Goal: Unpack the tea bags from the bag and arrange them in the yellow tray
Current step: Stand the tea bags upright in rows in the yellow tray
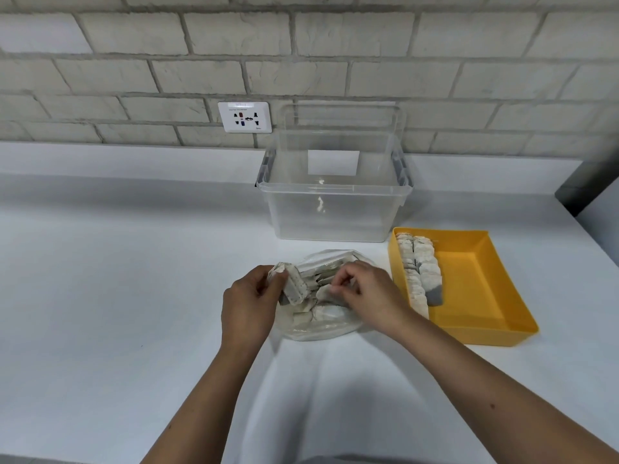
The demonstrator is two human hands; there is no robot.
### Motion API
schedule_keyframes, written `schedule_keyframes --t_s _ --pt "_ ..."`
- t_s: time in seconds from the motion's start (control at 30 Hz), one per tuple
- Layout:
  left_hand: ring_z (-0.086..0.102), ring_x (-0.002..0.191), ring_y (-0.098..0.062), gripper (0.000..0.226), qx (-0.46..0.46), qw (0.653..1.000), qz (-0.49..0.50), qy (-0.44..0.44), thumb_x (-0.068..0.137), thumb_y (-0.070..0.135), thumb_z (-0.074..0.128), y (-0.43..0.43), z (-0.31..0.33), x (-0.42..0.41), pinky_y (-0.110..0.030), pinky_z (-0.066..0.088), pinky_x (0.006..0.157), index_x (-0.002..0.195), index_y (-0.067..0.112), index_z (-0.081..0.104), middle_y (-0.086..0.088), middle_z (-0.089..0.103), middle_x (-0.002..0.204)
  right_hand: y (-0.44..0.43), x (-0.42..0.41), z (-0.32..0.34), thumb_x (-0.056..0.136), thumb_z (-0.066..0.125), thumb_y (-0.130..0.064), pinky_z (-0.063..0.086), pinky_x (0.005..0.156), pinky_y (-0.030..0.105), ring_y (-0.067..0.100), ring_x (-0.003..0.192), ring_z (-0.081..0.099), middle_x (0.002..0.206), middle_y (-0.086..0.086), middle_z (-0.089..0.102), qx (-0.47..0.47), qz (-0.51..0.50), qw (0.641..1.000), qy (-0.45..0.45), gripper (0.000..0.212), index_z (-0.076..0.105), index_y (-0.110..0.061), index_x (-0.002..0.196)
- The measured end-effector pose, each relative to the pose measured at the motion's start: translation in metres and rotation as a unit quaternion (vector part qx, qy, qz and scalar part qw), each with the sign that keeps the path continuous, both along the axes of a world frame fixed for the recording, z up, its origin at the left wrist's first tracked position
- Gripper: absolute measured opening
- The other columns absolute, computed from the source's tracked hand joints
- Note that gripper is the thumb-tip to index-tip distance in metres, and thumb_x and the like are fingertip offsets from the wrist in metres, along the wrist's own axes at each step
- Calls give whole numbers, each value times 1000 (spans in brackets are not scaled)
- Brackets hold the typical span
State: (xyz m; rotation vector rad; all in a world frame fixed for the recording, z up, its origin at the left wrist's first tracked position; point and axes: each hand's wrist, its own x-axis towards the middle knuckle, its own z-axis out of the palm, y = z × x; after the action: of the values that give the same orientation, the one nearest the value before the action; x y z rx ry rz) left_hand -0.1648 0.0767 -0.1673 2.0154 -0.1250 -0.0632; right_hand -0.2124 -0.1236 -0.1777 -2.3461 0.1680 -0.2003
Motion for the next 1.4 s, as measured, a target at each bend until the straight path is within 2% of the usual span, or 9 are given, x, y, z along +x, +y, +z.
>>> schedule_keyframes --t_s 0.13,0.27,0.33,0.47,0.6,0.77,1.13,1.33,1.4 --pt "57 62 -19 17 -23 1000 -14 7 95 30 62 -14 5 -4 -34 46 64 82 25 72 5 69 64 -24 -11 28 85 72 -16 53 57 27 16 58 62 75 -4 66 130 -63 989 -30 5 67 -15 85" --pt "68 76 -31 16 -69 996 -42 24 89 37 64 -41 8 -12 -47 57 78 85 25 74 -2 72 71 -68 -29 47 89 67 -11 53 57 26 11 56 60 77 -2 60 211 -113 969 -66 13 68 -14 102" --pt "69 80 -35 14 -97 993 -55 50 92 30 66 -58 8 -18 -51 57 82 85 21 74 -9 73 76 -96 -40 51 88 68 -13 54 61 26 11 58 60 80 0 64 203 -149 966 -62 13 69 -17 101" --pt "70 85 -39 15 -147 982 -74 94 95 23 65 -90 6 -29 -53 58 83 87 14 74 -16 74 83 -141 -64 41 82 75 -20 51 70 24 9 74 62 82 -7 70 110 -215 970 -12 6 71 -23 86" --pt "72 76 -24 16 -168 972 -95 135 96 20 64 -114 4 -38 -32 60 67 89 10 74 -14 74 83 -155 -77 15 82 75 -16 57 67 31 19 64 67 75 4 72 135 -222 963 77 7 70 -13 87" --pt "73 74 -17 16 -176 964 -115 164 97 19 62 -131 -1 -40 -34 62 70 91 10 74 -8 76 83 -152 -72 -2 88 69 -11 55 56 26 15 51 63 67 3 69 189 -220 945 150 7 65 -7 92" --pt "74 78 -24 18 -172 960 -122 185 95 18 64 -142 -5 -35 -35 62 70 95 2 72 -17 76 90 -152 -54 -11 90 66 -12 52 51 23 18 52 66 78 15 73 184 -226 937 191 7 59 -8 91" --pt "71 66 -15 17 -182 954 -117 206 96 19 63 -141 -6 -36 -28 60 60 94 7 75 -12 76 82 -153 -53 -12 91 64 -14 59 64 32 23 56 68 72 13 73 184 -224 933 213 8 58 -10 92" --pt "70 66 -16 18 -184 952 -121 214 96 20 64 -141 -5 -36 -27 60 58 94 7 75 -13 76 83 -153 -55 -11 89 66 -21 57 65 33 21 58 67 73 9 72 143 -227 942 200 13 58 -13 94"
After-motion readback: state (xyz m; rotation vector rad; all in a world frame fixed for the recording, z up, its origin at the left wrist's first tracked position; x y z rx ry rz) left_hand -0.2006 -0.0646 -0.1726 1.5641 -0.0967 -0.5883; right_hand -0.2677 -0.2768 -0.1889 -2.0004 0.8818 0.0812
